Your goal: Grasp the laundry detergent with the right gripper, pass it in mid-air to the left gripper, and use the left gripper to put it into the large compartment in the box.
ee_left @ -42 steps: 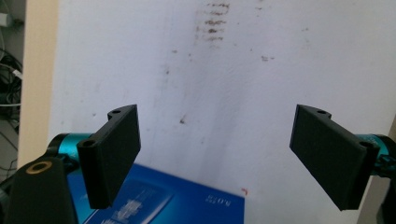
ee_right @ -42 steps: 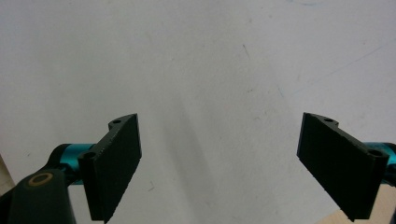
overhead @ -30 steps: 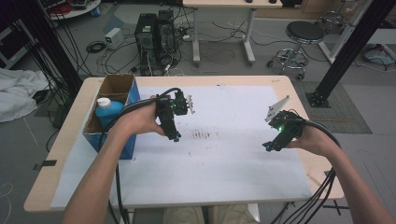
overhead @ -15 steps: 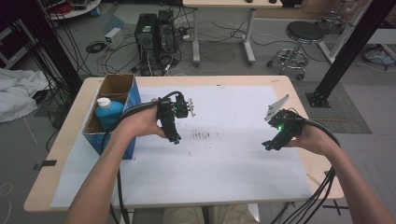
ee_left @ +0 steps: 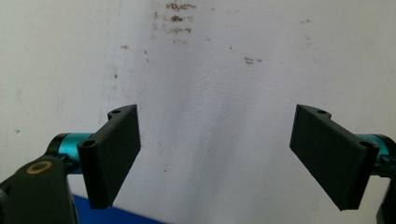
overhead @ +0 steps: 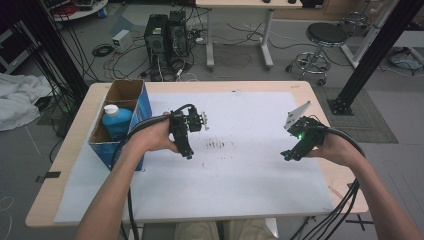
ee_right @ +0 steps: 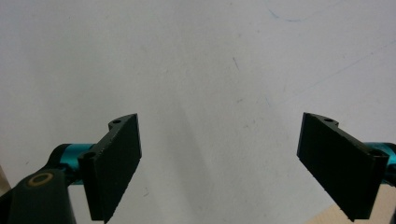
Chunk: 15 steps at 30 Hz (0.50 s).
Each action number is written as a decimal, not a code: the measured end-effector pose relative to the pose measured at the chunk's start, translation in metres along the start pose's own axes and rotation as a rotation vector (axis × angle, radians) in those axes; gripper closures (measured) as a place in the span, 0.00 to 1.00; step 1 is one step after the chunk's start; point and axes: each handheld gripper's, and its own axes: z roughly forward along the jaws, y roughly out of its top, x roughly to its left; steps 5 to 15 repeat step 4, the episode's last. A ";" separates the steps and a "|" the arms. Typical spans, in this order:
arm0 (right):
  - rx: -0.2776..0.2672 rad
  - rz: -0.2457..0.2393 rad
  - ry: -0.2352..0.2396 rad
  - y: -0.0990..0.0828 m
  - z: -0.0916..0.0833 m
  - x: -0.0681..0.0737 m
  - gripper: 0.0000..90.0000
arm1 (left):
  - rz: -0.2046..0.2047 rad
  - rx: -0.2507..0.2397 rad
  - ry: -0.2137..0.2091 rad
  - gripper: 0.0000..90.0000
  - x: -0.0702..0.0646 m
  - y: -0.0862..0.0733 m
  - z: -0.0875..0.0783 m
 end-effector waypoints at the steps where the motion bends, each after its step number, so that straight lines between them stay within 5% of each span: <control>1: 0.000 -0.002 0.000 0.000 0.000 0.000 0.14 | 0.002 -0.001 0.002 0.18 0.000 0.000 0.000; 15: -0.001 -0.001 0.000 0.000 0.000 0.000 0.14 | -0.004 -0.013 0.012 0.18 0.000 -0.002 0.001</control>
